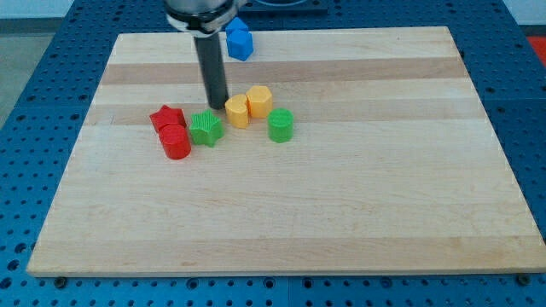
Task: Move the green star vertical to the yellow heart
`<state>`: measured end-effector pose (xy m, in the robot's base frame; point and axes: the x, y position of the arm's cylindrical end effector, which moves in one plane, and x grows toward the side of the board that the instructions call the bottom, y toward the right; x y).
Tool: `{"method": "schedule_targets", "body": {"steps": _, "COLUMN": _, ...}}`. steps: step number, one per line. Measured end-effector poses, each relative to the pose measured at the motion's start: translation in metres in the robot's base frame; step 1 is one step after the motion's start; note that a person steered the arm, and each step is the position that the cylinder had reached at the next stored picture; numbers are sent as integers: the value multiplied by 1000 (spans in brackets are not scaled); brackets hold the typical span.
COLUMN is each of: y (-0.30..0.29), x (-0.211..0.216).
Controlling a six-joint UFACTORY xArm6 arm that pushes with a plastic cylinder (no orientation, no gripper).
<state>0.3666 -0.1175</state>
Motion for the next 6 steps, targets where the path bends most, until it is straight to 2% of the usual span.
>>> {"method": "schedule_targets", "body": {"steps": 2, "y": -11, "x": 41}}
{"method": "schedule_targets", "body": {"steps": 3, "y": -15, "x": 43}}
{"method": "schedule_targets", "body": {"steps": 6, "y": 0, "x": 102}}
